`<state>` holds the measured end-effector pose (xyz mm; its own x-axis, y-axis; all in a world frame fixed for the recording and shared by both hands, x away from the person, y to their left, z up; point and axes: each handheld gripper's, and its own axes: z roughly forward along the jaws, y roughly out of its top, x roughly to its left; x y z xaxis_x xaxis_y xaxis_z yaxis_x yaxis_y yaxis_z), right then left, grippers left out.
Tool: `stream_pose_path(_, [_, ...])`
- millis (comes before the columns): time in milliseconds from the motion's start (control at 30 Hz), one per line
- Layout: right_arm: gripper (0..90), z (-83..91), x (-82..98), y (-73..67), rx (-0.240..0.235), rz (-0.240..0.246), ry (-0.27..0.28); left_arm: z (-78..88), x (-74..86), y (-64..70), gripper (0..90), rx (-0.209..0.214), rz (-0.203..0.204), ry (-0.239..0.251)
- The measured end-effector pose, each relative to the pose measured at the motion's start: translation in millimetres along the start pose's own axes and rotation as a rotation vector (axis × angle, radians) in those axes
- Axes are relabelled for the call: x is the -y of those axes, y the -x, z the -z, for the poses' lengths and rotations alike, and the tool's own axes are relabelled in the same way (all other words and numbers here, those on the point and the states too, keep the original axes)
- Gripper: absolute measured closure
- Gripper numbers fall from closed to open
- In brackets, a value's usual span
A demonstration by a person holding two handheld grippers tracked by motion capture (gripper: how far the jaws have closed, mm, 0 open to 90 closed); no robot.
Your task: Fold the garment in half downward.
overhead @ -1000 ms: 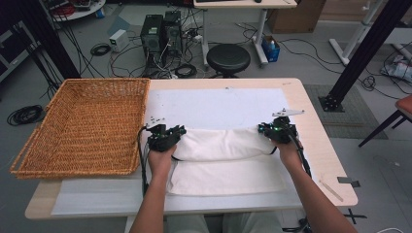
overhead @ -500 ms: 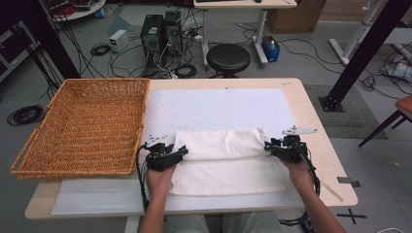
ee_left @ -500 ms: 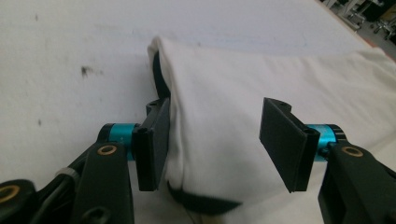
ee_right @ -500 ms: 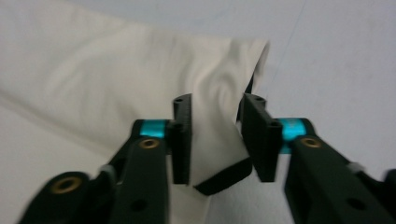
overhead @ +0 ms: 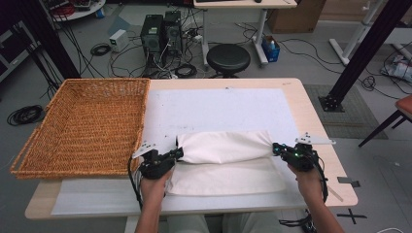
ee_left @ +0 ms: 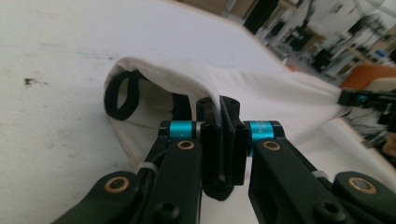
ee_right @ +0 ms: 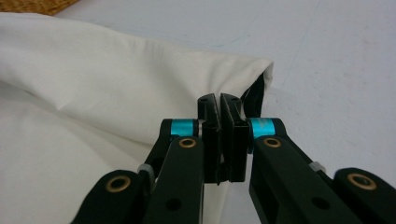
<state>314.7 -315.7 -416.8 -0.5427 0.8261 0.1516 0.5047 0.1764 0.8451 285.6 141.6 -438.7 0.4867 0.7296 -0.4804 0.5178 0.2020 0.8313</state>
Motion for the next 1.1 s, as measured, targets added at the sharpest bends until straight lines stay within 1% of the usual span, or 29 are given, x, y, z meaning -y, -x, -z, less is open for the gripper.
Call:
stream_pose_path(100, [88.5,16.2,8.0,-6.1,-0.022,-0.005,0.018,10.7,8.1,1.9,86.9,0.018,-0.005,-0.009])
stream_pose_path(133, [88.5,20.7,11.2,-8.3,-0.029,-0.006,0.016,10.7,8.1,1.9,86.9,0.018,-0.005,-0.009])
stream_pose_path(167, [88.5,20.7,11.2,-8.3,-0.029,-0.006,0.016,14.9,12.2,2.4,86.9,0.019,-0.007,-0.014])
stream_pose_path(200, [88.4,29.9,18.6,-13.2,-0.029,0.008,0.014,20.3,18.4,3.9,86.9,0.026,-0.004,-0.013])
stream_pose_path(300, [88.4,40.5,27.8,-18.5,-0.037,0.015,0.017,29.6,28.1,7.1,86.8,0.032,0.005,-0.005])
stream_pose_path(367, [88.4,45.6,33.8,-21.9,-0.043,0.007,0.013,34.1,33.4,9.5,86.9,0.031,-0.003,-0.011])
stream_pose_path(400, [88.4,48.3,37.2,-23.4,-0.044,0.011,0.009,34.1,33.4,9.5,86.9,0.031,-0.003,-0.011])
stream_pose_path(433, [88.4,50.9,41.4,-25.1,-0.039,0.014,0.000,37.7,40.1,12.2,86.9,0.033,-0.010,-0.027])
stream_pose_path(467, [88.5,52.4,45.0,-26.3,-0.041,0.011,-0.006,39.1,43.1,13.1,86.9,0.034,-0.011,-0.033])
stream_pose_path(533, [88.4,55.2,51.5,-28.4,-0.033,0.021,-0.021,40.5,45.9,13.9,86.9,0.031,-0.011,-0.038])
stream_pose_path(567, [88.4,56.4,54.6,-29.0,-0.029,0.017,-0.032,42.4,50.4,15.0,86.8,0.027,-0.012,-0.048])
stream_pose_path(633, [88.4,57.9,60.0,-29.7,-0.029,0.002,-0.049,42.9,52.9,15.7,86.7,0.032,-0.025,-0.061])
stream_pose_path(667, [88.3,58.4,62.1,-30.5,-0.015,0.009,-0.060,42.9,53.0,16.1,86.3,0.032,-0.031,-0.061])
stream_pose_path(700, [88.2,58.7,63.0,-31.1,-0.010,0.011,-0.067,42.7,51.6,16.5,82.6,0.025,-0.038,-0.060])
stream_pose_path(733, [86.3,59.4,63.6,-32.0,-0.008,0.013,-0.066,41.7,48.9,16.8,73.0,0.001,-0.041,-0.055])
stream_pose_path(767, [79.5,60.0,62.8,-32.9,0.001,0.015,-0.066,39.5,43.7,17.4,59.2,-0.033,-0.045,-0.047])
stream_pose_path(800, [72.5,60.7,59.8,-33.0,0.022,0.006,-0.060,38.0,39.7,17.6,49.1,-0.047,-0.051,-0.044])
stream_pose_path(833, [67.2,61.1,57.2,-32.4,0.032,-0.001,-0.052,34.4,32.1,17.8,44.5,-0.071,-0.071,-0.044])
stream_pose_path(867, [61.3,60.1,51.4,-30.0,0.044,-0.020,-0.040,31.7,27.1,18.1,40.6,-0.089,-0.081,-0.046])
stream_pose_path(900, [55.9,58.7,47.1,-28.2,0.056,-0.028,-0.034,31.7,27.1,18.1,37.7,-0.089,-0.081,-0.046])
stream_pose_path(933, [55.9,58.7,47.1,-28.2,0.056,-0.028,-0.034,26.4,18.5,17.6,37.1,-0.114,-0.099,-0.047])
stream_pose_path(967, [53.1,54.5,39.3,-24.9,0.072,-0.035,-0.026,20.0,10.1,15.6,37.1,-0.124,-0.107,-0.047])
stream_pose_path(1000, [44.9,41.3,24.6,-17.6,0.090,-0.039,-0.026,8.5,-1.9,11.5,36.5,-0.145,-0.116,-0.067])
stream_pose_path(1067, [41.1,22.8,8.0,-10.1,0.106,-0.052,-0.041,-6.9,-13.4,5.1,35.3,-0.157,-0.112,-0.095])
stream_pose_path(1100, [40.9,12.8,0.0,-6.8,0.107,-0.053,-0.045,-14.4,-17.5,1.5,35.4,-0.169,-0.103,-0.103])
